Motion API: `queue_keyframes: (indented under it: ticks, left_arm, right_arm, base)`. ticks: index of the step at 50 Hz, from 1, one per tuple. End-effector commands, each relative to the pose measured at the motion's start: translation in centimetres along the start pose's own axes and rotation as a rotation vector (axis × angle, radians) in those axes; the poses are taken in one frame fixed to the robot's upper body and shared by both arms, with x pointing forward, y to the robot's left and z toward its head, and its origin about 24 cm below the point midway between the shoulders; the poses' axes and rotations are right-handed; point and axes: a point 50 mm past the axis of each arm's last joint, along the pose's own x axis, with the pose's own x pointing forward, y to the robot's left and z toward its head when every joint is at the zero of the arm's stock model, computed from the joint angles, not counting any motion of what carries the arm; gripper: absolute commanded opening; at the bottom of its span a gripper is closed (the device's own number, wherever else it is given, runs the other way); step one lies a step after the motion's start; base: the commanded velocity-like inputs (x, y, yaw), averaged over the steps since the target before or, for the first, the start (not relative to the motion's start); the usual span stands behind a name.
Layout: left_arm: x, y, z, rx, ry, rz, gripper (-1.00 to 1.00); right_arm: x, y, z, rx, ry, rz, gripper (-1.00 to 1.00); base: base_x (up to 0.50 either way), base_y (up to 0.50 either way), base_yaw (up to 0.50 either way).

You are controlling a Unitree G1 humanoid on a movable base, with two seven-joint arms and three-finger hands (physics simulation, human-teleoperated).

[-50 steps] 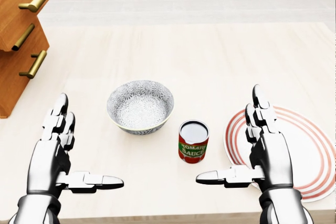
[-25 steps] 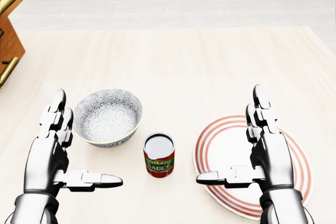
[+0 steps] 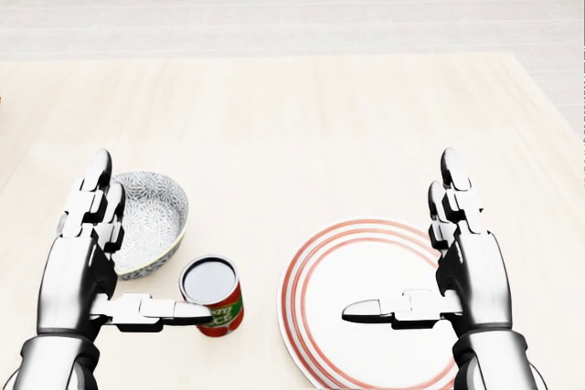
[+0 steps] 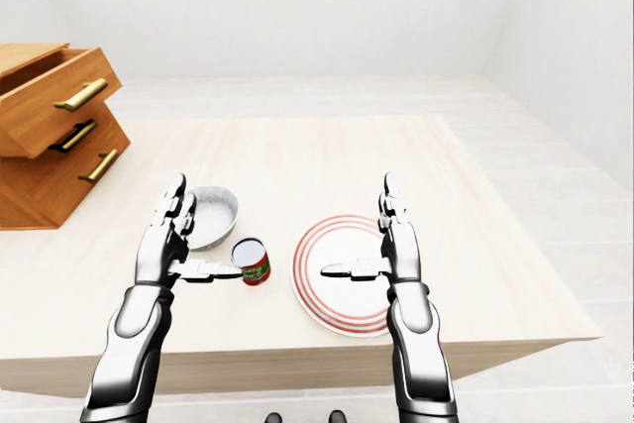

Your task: Put the bowl on the plate.

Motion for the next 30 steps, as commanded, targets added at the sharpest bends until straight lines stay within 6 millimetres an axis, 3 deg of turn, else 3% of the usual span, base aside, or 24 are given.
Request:
queue_keyframes:
  ticks: [1, 30]
  left_arm:
    - [-0.02, -0.02, 0.19, 0.002, -0.008, -0.002, 1.00]
    - [0.27, 0.06, 1.16, 0.017, -0.049, -0.003, 1.00]
  right_arm:
    - [0.00, 0.06, 0.02, 0.001, -0.001, 0.002, 1.00]
    - [0.00, 0.07, -0.01, 0.004, 0.000, 0.006, 1.00]
  base:
    - [0.11, -0.24, 0.00]
    - [0.11, -0.24, 0.00]
